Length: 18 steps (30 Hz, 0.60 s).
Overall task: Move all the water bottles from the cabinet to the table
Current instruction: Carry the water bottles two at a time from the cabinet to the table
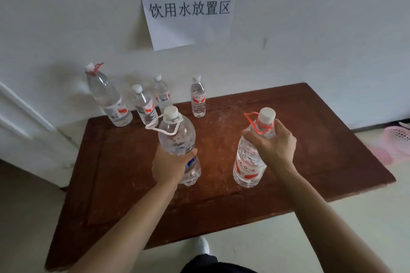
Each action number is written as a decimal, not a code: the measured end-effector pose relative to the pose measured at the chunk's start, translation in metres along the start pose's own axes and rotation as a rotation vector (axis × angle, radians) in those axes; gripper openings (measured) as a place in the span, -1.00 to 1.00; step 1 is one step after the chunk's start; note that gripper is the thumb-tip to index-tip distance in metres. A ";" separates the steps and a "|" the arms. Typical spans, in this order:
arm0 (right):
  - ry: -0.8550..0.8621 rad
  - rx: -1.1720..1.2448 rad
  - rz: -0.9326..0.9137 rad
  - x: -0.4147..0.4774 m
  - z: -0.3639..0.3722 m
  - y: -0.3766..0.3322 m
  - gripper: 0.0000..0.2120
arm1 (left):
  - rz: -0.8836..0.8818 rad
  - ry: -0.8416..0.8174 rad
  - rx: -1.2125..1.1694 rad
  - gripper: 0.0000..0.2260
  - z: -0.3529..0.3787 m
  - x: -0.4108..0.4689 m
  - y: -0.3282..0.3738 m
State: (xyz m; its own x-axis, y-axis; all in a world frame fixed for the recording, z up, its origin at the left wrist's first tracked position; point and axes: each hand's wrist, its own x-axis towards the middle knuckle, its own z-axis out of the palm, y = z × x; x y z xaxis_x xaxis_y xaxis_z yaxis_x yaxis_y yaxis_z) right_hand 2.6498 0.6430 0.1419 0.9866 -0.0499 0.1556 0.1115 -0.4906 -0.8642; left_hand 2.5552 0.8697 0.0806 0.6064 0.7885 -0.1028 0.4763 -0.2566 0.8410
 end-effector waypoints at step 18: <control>-0.089 -0.030 0.044 0.155 0.106 0.002 -0.49 | -0.069 0.126 0.031 -0.28 0.075 0.168 0.037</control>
State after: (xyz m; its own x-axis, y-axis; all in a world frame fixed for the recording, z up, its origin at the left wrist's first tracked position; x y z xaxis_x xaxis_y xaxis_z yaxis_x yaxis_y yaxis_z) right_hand 2.8155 0.7263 0.1138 0.9973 0.0049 0.0739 0.0659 -0.5152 -0.8545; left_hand 2.7224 0.9508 0.0541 0.4883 0.8680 -0.0906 0.5345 -0.2154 0.8173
